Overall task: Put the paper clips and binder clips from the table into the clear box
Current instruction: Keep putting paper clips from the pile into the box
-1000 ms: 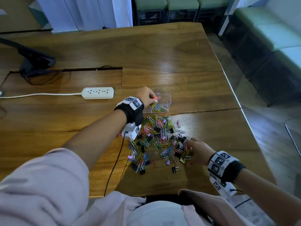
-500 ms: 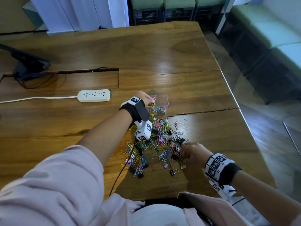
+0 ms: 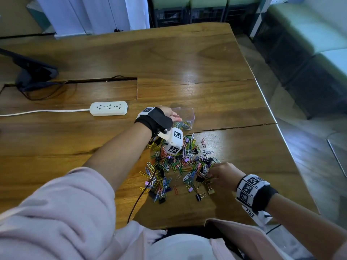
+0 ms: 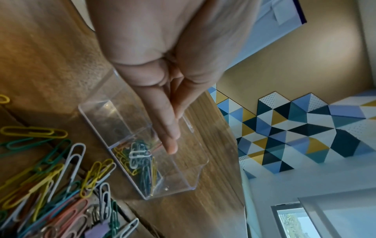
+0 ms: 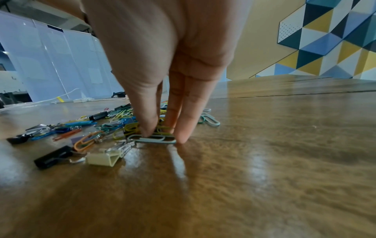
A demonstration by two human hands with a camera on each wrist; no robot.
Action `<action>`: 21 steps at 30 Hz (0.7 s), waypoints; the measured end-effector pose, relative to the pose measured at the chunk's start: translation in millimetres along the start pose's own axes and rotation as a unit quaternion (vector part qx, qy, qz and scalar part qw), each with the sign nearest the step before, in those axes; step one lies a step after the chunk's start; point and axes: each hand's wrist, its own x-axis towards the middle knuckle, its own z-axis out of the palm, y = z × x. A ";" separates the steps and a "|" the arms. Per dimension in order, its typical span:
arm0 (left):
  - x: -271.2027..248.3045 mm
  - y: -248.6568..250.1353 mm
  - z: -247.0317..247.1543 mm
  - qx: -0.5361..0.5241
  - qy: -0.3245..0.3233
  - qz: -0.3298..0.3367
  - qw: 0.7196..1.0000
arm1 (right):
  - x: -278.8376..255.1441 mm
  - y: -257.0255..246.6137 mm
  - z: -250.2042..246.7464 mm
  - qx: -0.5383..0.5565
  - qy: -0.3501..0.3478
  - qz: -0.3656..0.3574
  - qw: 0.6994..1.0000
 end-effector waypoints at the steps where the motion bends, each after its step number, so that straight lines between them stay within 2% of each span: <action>1: -1.4 3.0 -1.0 -0.037 -0.011 0.000 0.999 | -1.8 0.5 0.0 0.008 0.001 0.006 1.000; 2: -3.6 4.9 -2.9 -0.086 -0.022 0.007 0.996 | -3.7 0.6 -1.2 0.015 -0.004 0.007 1.000; 4: -1.1 5.1 -3.1 -0.128 0.018 0.017 0.991 | -6.4 1.7 -3.5 0.021 -0.020 -0.005 1.000; 5: -5.9 6.6 -2.1 -0.094 0.037 0.033 0.994 | -6.9 2.6 -4.3 0.017 -0.028 -0.012 0.999; 7: -10.3 4.9 0.9 0.028 0.068 0.106 0.992 | -6.7 3.9 -5.1 0.010 -0.035 -0.017 0.999; 9: -19.0 0.2 5.1 0.172 0.076 0.189 0.964 | -5.6 4.4 -4.6 0.008 -0.033 -0.016 0.999; 11: -28.3 -8.3 11.4 0.269 0.058 0.237 0.932 | -3.7 4.2 -3.8 0.003 -0.027 -0.016 1.000; 13: -40.5 -17.9 20.4 0.322 0.027 0.278 0.904 | -1.9 3.6 -3.5 -0.005 -0.030 -0.019 0.999; 16: -60.7 -34.3 35.0 0.390 -0.069 0.324 0.859 | 0.1 1.4 -3.6 -0.013 -0.036 -0.017 0.999; 19: -76.9 -56.1 53.5 0.473 -0.178 0.343 0.792 | 2.0 0.3 -1.2 -0.017 -0.016 -0.015 1.000; 21: -82.7 -71.1 69.1 0.518 -0.224 0.349 0.748 | 3.8 0.7 1.9 -0.030 -0.010 -0.022 0.999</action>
